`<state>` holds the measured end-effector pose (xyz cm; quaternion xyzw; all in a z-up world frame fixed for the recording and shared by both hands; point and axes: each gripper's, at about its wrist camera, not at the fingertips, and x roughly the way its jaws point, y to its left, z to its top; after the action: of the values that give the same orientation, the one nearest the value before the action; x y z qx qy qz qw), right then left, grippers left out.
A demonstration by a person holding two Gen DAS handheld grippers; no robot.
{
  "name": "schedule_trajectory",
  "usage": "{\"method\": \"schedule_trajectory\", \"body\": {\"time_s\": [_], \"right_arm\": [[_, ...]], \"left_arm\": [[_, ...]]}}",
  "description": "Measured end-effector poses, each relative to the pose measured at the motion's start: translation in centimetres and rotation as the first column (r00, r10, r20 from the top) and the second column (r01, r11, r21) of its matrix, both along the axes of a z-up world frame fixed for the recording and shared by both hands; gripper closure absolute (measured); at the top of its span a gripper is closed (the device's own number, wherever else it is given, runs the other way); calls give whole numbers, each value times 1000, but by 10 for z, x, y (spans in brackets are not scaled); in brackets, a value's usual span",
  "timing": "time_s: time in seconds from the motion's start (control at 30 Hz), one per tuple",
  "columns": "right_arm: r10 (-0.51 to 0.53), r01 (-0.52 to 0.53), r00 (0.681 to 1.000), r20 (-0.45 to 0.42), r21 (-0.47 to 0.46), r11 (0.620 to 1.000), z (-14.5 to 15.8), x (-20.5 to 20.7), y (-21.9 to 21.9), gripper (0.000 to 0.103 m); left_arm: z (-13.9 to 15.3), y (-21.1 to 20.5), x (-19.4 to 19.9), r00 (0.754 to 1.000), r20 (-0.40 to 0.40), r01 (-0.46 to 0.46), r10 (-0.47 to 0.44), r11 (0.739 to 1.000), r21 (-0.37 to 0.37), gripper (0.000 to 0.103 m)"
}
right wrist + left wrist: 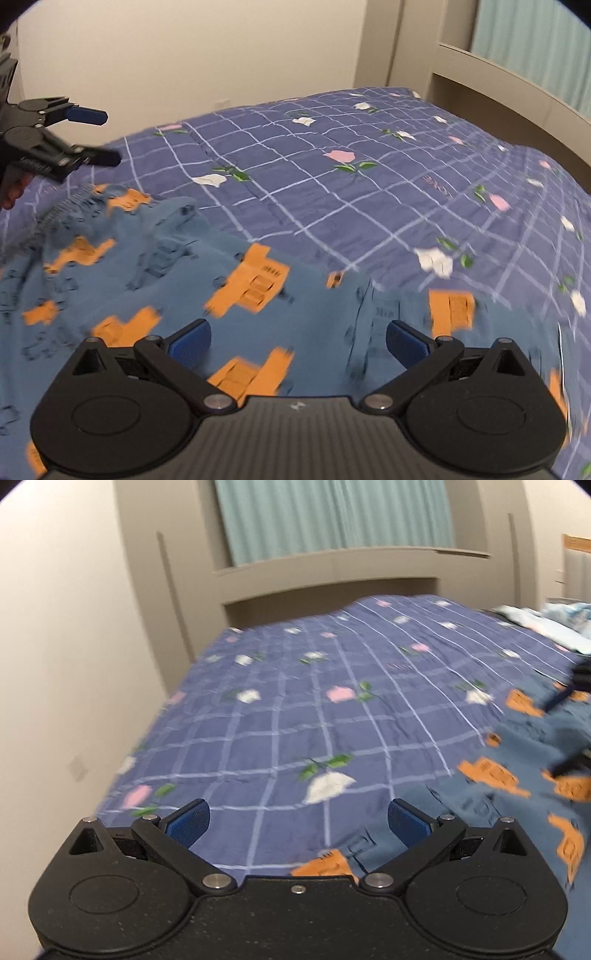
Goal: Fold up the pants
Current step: 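Move both tools down to the pant leg hems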
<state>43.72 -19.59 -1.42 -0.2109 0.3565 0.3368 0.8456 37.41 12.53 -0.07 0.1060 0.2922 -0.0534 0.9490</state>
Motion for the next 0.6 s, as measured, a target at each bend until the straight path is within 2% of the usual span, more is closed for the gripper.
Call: {"method": "schedule_trajectory", "body": {"time_s": [0.17,0.23,0.37,0.47,0.53,0.6], "right_arm": [[56,-59,996,-70,-43,997,-19,44,19,1],[67,-71,994,-87,-42,997,-23,56,25,4],[110,-113,989,-102,-25,993,-24,72,37,8],[173,-178,977,-126,-28,984,-26,75,48,13],[205,-213,968,-147,-42,976,-28,76,54,23],[217,-226,961,-173,-34,974,-29,79,55,25]], "left_arm": [[-22,21,25,992,-105,64,-72,995,-74,1],[-28,28,31,984,-138,99,-113,990,-103,1],[-39,37,40,962,-204,162,-181,981,-106,1],[-46,45,46,940,-280,165,-194,978,-125,3],[-48,51,50,923,-329,158,-201,975,-154,5],[-50,57,54,913,-357,140,-197,974,-180,5]]}}
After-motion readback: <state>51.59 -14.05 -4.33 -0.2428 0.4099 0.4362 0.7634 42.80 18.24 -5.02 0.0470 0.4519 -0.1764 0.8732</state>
